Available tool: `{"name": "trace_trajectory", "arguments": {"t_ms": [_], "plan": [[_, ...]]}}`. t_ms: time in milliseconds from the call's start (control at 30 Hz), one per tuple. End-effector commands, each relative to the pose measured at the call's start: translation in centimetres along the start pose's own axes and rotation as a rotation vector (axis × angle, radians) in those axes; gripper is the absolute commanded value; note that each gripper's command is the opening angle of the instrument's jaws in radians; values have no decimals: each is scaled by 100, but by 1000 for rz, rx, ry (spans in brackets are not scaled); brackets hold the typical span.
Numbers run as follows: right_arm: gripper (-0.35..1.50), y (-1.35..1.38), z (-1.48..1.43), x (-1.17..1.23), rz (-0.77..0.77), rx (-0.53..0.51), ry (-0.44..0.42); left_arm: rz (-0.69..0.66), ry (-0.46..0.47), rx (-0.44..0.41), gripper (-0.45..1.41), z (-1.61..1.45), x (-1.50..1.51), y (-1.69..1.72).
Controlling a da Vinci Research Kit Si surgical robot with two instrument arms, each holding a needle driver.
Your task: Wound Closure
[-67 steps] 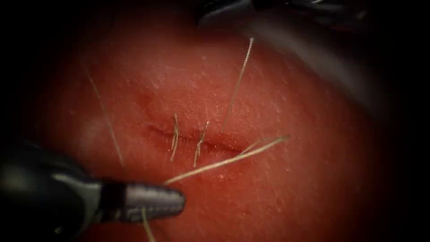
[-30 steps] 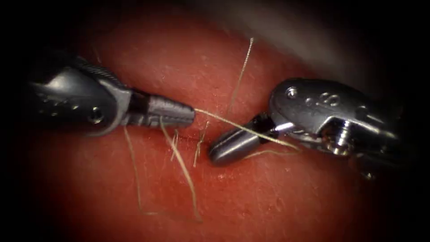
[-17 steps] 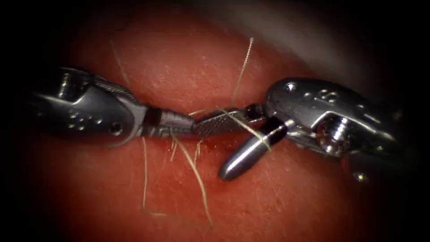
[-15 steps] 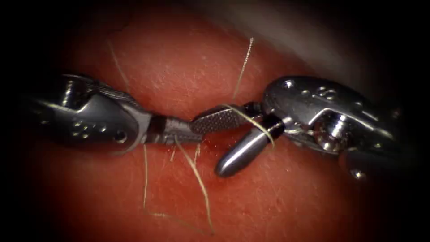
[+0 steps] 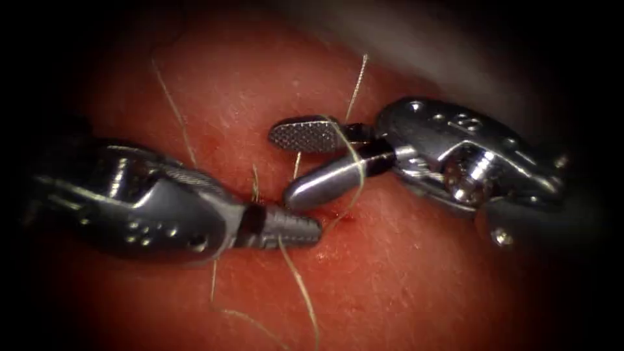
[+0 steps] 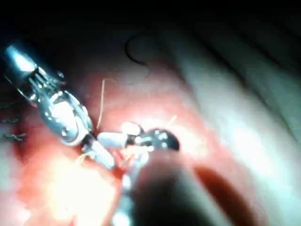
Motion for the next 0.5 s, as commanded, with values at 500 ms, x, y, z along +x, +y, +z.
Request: {"name": "trace_trajectory", "arguments": {"t_ms": [500], "plan": [[78,6,14,-34,-59,-229,-45,9,21,-12,-35,-7,30,-16]]}}
